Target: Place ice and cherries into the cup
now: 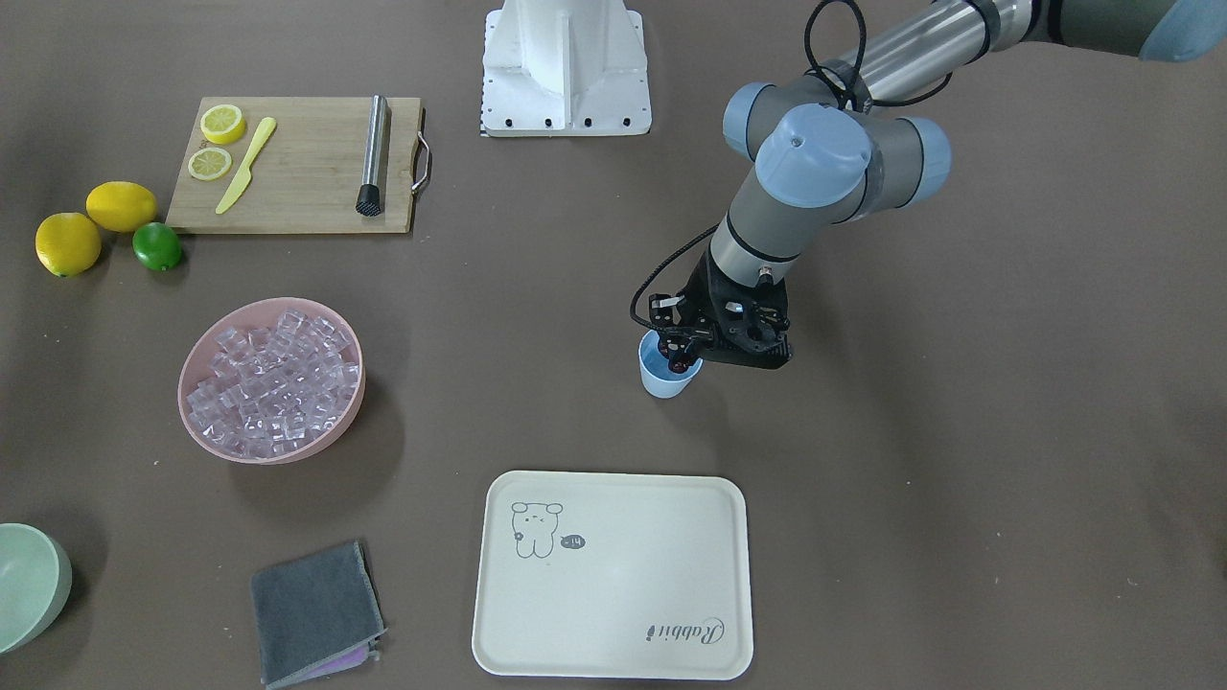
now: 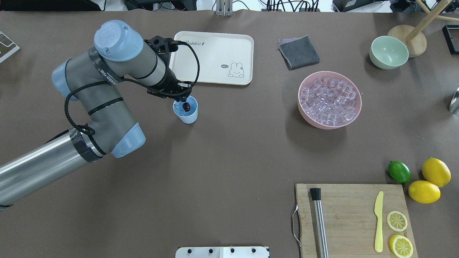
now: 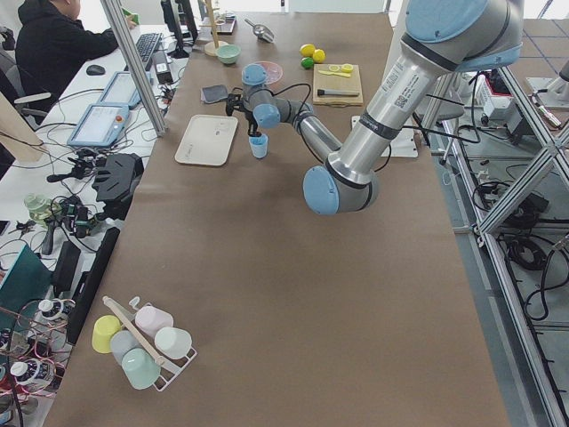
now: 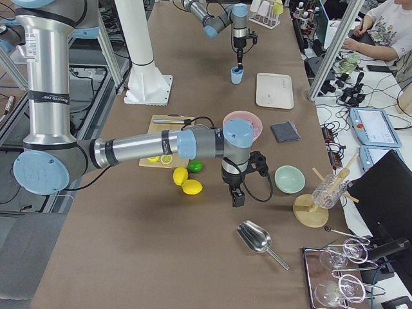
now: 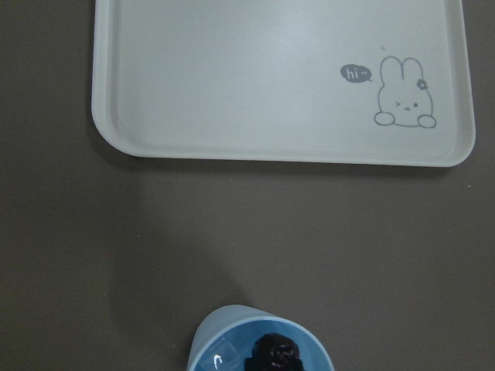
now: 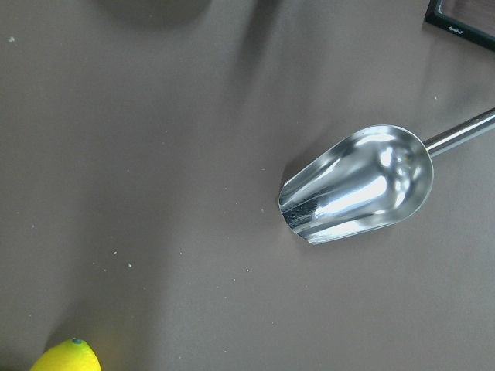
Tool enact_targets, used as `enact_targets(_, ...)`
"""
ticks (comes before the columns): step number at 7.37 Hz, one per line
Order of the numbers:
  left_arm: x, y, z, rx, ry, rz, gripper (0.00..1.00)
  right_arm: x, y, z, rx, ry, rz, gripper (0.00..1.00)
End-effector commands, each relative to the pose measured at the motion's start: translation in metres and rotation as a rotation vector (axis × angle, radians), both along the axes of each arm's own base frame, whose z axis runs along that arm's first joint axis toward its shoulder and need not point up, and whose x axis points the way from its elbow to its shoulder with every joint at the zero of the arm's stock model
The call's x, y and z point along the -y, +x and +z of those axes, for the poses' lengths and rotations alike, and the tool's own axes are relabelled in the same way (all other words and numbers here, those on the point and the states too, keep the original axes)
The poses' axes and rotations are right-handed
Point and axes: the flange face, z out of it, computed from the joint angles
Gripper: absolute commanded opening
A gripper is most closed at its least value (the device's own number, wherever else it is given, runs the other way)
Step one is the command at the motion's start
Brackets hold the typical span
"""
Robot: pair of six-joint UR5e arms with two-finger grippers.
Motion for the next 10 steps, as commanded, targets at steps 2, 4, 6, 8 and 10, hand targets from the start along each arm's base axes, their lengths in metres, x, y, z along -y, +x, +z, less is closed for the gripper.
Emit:
enact_targets(2,-0.001,-0.015,-0.007,-0.015,0.034,-0.022,0.98,0.0,0.0,0.0,0.0,-0.001,0.001,0.99)
enact_targets(4,-0.004,-0.103,0.065,0.03,-0.007,-0.091,0.97,0.0,0.0,0.0,0.0,0.0,0.001,0.99)
enact_targets(6,-0.002,-0.237,0.142,0.078,0.046,-0.063,0.97,0.001,-0.001,0.0,0.0,0.001,-0.002,0.99)
enact_targets(8,0.022,-0.393,0.257,0.134,0.084,-0.018,0.97,0.004,-0.002,-0.004,0.001,0.008,-0.003,0.99)
enact_targets(10,0.025,-0.509,0.332,0.193,0.059,-0.012,0.98,0.011,-0.012,-0.004,-0.003,0.01,-0.019,0.99)
